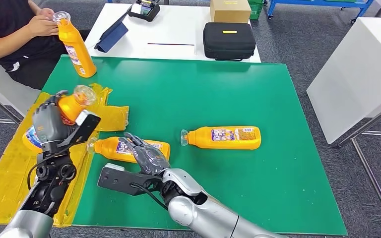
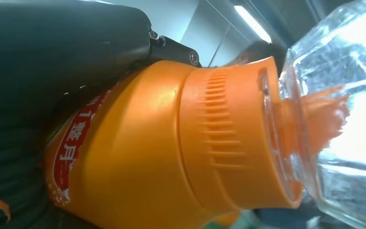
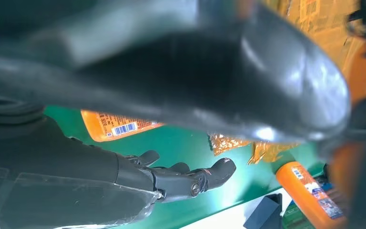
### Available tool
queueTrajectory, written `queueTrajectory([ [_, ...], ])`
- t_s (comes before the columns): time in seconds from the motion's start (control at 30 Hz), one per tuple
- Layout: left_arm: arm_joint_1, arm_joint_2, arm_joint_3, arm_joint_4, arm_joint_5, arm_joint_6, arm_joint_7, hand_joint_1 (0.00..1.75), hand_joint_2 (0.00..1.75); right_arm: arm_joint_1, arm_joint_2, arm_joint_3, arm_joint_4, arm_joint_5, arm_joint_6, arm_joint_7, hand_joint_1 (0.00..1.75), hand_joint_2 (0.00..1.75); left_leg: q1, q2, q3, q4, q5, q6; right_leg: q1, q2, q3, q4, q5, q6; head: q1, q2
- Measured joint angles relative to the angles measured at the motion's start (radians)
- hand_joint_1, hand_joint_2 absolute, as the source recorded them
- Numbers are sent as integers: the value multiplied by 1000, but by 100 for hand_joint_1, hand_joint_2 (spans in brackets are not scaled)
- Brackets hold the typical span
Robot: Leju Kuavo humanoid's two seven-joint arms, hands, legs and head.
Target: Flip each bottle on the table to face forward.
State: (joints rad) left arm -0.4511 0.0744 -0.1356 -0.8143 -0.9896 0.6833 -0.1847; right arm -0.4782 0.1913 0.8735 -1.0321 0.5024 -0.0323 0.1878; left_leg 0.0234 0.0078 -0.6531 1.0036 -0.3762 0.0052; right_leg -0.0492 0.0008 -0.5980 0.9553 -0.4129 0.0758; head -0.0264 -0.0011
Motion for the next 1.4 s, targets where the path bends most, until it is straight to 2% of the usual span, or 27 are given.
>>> queueTrajectory([
  [0.07,-18,-1,-13,84,-53,-2,24,175,175,-1,2,0,1,0,7,-1,0,0,0,0,0,0,0,0,0,1,0,0,0,0,0,0],
  [0.1,-23,-2,-21,120,-68,-6,29,168,131,-3,2,0,3,0,10,-1,0,0,0,1,0,0,0,0,0,1,-1,0,0,0,0,0],
  [0.2,-28,-7,-37,196,-82,-53,35,37,0,-9,2,0,10,10,20,0,0,0,0,1,0,0,0,0,0,1,-1,0,0,0,0,0],
  [0.23,-29,-9,-42,216,-88,-76,41,0,0,-11,2,0,14,22,24,1,0,44,0,1,0,0,0,0,0,1,-1,0,0,0,0,0],
  [0.33,-27,-12,-53,253,-107,-124,60,0,0,-13,2,-1,27,78,33,9,0,175,0,1,-1,0,0,0,0,1,-1,0,0,0,0,0],
  [0.47,-22,-13,-54,266,-108,-138,57,0,0,-17,2,-3,49,149,39,24,0,175,0,0,-1,0,0,0,0,0,0,0,0,0,0,0],
  [0.8,-1,-14,-53,277,-109,-141,53,0,0,-26,7,-12,92,207,46,41,0,175,0,0,-1,0,0,0,0,0,0,0,0,0,0,0],
  [0.93,18,-19,-34,264,-73,-140,15,0,0,-43,18,-14,137,268,59,50,0,175,0,0,-1,0,0,0,0,0,-1,0,0,0,0,0],
  [1.13,67,-38,33,177,88,-152,-90,0,0,-81,70,-11,261,300,82,21,0,175,0,1,-1,0,0,0,0,0,-1,0,0,0,0,0],
  [1.27,120,-55,82,57,266,-218,-164,0,0,-106,98,-4,353,277,86,6,0,175,0,0,-1,0,0,0,0,0,-1,0,0,0,0,0],
  [1.4,185,-66,95,-93,439,-287,-201,0,0,-138,117,0,444,241,86,-10,0,175,0,0,-1,0,0,0,0,0,-1,0,0,0,0,0],
])
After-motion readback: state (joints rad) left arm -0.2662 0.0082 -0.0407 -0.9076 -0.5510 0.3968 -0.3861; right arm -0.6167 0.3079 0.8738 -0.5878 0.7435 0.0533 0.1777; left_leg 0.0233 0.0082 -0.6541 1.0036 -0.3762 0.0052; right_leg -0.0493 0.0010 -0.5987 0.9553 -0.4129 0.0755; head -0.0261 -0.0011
